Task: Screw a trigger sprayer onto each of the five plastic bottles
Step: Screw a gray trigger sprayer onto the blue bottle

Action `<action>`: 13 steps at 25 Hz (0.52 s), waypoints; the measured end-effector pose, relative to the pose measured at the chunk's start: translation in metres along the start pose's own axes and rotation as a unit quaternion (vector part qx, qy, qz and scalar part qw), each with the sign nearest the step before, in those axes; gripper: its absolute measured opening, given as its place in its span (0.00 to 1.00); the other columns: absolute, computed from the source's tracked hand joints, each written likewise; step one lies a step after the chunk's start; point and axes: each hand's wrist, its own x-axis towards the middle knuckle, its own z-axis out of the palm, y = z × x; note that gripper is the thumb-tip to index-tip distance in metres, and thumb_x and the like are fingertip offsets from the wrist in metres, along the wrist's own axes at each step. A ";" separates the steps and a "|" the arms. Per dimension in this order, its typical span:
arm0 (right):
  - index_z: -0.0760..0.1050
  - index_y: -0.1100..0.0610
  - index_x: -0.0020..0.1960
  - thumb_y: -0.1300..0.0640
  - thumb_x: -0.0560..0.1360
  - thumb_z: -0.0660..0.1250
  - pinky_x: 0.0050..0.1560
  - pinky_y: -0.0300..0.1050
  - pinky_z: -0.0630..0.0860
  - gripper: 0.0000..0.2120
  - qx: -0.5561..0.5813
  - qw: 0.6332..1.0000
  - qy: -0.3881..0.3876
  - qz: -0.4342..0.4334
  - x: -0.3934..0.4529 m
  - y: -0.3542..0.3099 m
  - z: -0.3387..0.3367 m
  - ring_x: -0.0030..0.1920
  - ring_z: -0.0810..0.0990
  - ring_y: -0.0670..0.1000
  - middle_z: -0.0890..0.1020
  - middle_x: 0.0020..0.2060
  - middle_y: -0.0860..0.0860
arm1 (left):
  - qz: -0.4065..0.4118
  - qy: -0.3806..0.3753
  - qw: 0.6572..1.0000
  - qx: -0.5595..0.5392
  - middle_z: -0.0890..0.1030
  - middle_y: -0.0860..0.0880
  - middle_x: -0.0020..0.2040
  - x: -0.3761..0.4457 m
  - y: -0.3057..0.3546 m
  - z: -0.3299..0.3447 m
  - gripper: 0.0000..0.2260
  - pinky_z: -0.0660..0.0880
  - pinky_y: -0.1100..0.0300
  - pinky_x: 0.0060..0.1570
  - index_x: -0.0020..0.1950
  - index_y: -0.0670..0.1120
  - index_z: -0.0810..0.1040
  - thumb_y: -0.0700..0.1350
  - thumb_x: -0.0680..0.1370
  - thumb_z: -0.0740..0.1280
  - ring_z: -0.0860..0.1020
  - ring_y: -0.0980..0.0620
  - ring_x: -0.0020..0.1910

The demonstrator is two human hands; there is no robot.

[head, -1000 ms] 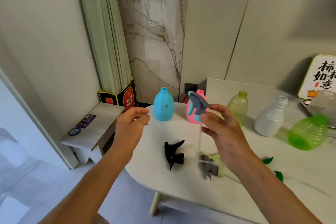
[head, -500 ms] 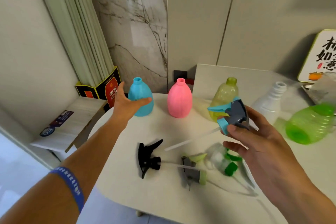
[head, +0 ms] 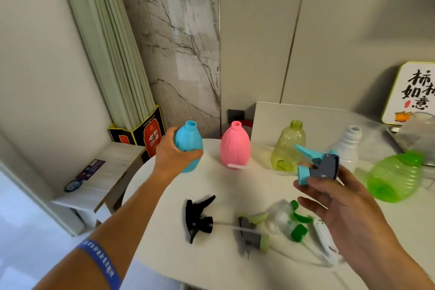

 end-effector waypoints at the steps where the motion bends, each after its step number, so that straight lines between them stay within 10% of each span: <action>1: 0.77 0.57 0.61 0.68 0.71 0.68 0.45 0.53 0.78 0.20 0.008 1.000 0.005 -0.014 -0.002 -0.004 0.000 0.42 0.85 0.55 0.84 0.50 0.59 | 0.051 0.010 0.997 0.056 0.73 0.51 0.55 -0.009 0.011 -0.009 0.36 0.75 0.52 0.49 0.63 0.53 0.69 0.50 0.59 0.81 0.73 0.48 0.54; 5: 0.76 0.57 0.63 0.61 0.68 0.71 0.41 0.49 0.81 0.23 0.033 0.993 0.008 -0.112 -0.011 -0.020 0.003 0.43 0.85 0.56 0.84 0.52 0.57 | 0.253 0.056 0.933 0.252 0.72 0.49 0.58 -0.056 0.050 -0.043 0.36 0.72 0.46 0.54 0.65 0.56 0.70 0.54 0.58 0.77 0.68 0.46 0.58; 8: 0.73 0.57 0.66 0.54 0.60 0.75 0.40 0.46 0.83 0.35 -0.007 0.987 -0.002 -0.161 -0.021 -0.024 0.012 0.46 0.85 0.55 0.86 0.49 0.52 | 0.283 0.082 0.911 0.288 0.71 0.48 0.60 -0.099 0.063 -0.053 0.36 0.72 0.42 0.55 0.65 0.56 0.71 0.52 0.58 0.77 0.67 0.43 0.60; 13: 0.74 0.54 0.62 0.67 0.68 0.73 0.39 0.45 0.82 0.24 -0.070 0.980 -0.033 -0.184 -0.031 -0.014 0.021 0.44 0.84 0.52 0.86 0.47 0.53 | 0.280 0.045 0.907 0.310 0.71 0.48 0.62 -0.121 0.066 -0.051 0.38 0.73 0.39 0.54 0.68 0.58 0.68 0.51 0.60 0.77 0.65 0.42 0.62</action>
